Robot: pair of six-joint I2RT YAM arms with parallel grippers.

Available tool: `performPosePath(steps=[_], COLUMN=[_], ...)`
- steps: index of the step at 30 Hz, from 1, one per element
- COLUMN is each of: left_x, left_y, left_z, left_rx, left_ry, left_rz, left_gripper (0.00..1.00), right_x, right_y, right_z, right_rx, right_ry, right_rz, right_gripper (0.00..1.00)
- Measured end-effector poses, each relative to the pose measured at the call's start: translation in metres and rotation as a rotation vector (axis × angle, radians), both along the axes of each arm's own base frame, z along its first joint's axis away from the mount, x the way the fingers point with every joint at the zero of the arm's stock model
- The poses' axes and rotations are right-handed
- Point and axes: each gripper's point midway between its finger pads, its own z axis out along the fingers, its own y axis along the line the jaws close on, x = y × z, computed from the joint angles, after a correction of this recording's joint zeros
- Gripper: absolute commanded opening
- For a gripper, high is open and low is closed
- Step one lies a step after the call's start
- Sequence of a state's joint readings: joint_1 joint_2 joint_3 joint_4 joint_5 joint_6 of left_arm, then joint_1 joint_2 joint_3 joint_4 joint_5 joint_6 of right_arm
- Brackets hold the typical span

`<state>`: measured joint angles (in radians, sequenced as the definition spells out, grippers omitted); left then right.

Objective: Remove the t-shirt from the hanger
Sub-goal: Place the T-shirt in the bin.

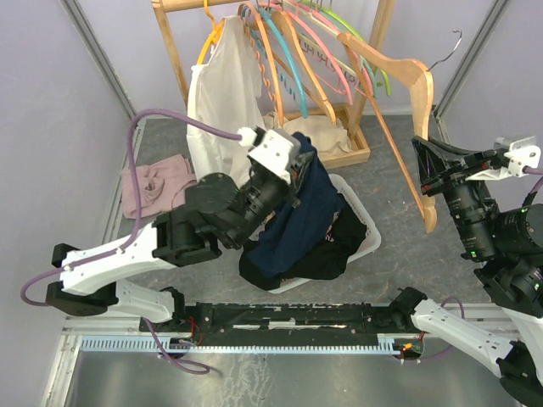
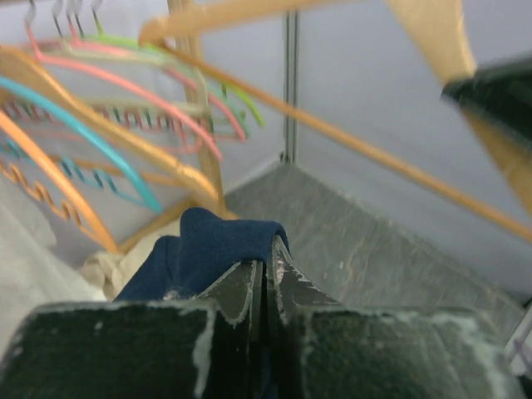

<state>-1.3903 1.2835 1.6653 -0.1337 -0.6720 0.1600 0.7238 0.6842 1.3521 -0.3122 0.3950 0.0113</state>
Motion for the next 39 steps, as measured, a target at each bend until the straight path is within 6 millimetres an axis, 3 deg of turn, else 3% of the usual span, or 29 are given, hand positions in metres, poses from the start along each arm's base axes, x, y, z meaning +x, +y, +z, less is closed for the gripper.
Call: performPosePath(steps=[4,7,9,12,16,19,29,39], left_x=[0.002,0.005,0.008,0.013,0.022,0.024,0.016,0.023], left_y=[-0.005,-0.005,-0.005,-0.005,-0.001,-0.001,-0.021,-0.008], left_z=[-0.053,-0.087,-0.107,-0.136,-0.184,-0.208,-0.252,-0.326], left_rx=[0.089,0.142,0.163,0.181,0.194,0.202,0.213,0.349], left_ry=[0.056,0.1,0.133,0.188,0.286,0.347,0.503,0.629], left_rz=[0.018,0.046,0.063,0.085,0.09,0.084,0.025,0.127], left_gripper=[0.03,0.1,0.25,0.57,0.78,0.98,0.99,1.0], right_x=[0.002,0.003,0.004,0.005,0.005,0.004,0.005,0.005], right_y=[0.0,0.001,0.002,0.003,0.002,0.002,0.003,0.003], right_z=[-0.005,-0.01,-0.014,-0.016,-0.017,-0.017,-0.02,-0.021], right_rx=[-0.005,-0.012,-0.017,-0.021,-0.022,-0.021,-0.023,-0.026], right_ry=[0.008,0.016,0.021,0.026,0.027,0.026,0.032,0.035], right_rz=[-0.008,-0.008,-0.008,-0.008,-0.008,-0.008,-0.006,-0.006], right_gripper=[0.02,0.02,0.02,0.02,0.02,0.02,0.02,0.02])
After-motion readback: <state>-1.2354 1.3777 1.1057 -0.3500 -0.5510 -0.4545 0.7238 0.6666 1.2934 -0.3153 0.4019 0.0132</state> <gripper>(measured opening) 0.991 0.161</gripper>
